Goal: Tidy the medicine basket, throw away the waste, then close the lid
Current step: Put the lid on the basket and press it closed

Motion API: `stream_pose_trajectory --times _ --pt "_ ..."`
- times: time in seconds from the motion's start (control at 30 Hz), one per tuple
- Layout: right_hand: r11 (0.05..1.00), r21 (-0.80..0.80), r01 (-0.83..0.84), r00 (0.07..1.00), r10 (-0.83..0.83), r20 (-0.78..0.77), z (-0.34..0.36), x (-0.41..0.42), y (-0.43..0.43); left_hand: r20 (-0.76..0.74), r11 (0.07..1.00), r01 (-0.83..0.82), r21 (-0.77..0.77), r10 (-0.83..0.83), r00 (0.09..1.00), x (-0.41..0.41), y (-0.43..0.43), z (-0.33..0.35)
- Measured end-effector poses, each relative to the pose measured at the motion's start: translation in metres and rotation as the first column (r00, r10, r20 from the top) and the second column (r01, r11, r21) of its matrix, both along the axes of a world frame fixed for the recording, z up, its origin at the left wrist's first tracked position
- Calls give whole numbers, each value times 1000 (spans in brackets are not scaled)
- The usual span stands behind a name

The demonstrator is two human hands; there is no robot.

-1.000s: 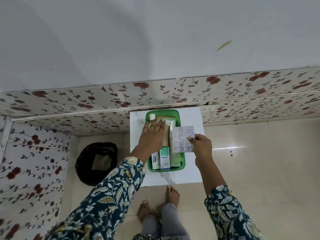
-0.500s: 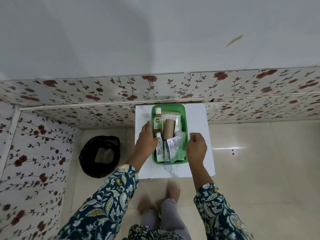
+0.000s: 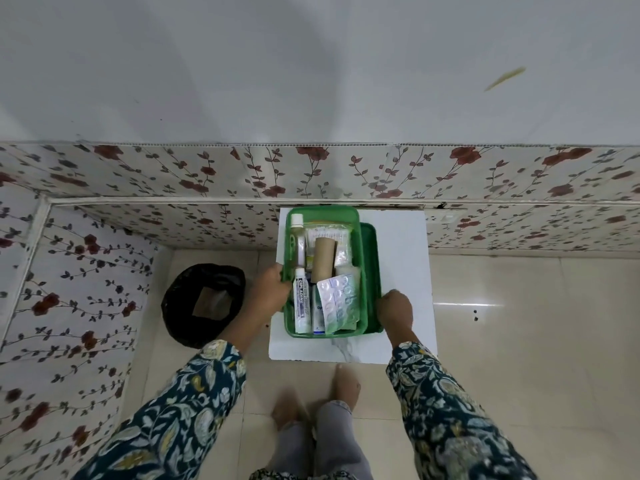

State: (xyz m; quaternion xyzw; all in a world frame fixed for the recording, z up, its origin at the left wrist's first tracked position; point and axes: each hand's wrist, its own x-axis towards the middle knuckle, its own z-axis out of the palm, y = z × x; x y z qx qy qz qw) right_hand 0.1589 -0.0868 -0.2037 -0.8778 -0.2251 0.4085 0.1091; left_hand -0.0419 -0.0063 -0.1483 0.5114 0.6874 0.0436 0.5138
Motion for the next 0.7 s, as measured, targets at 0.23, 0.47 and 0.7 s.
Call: stream_pose_trajectory --times 0.23,0.47,0.7 --pt "885 442 149 956 -243 165 81 5 -15 31 999 10 -47 -9 999 10 -6 12" --pt "825 458 -330 925 187 330 81 -76 -24 203 983 -27 -181 64 977 42 -15 10" --pt "783 472 -405 914 348 207 67 -85 -31 354 924 -183 -337 305 884 39 -21 18"
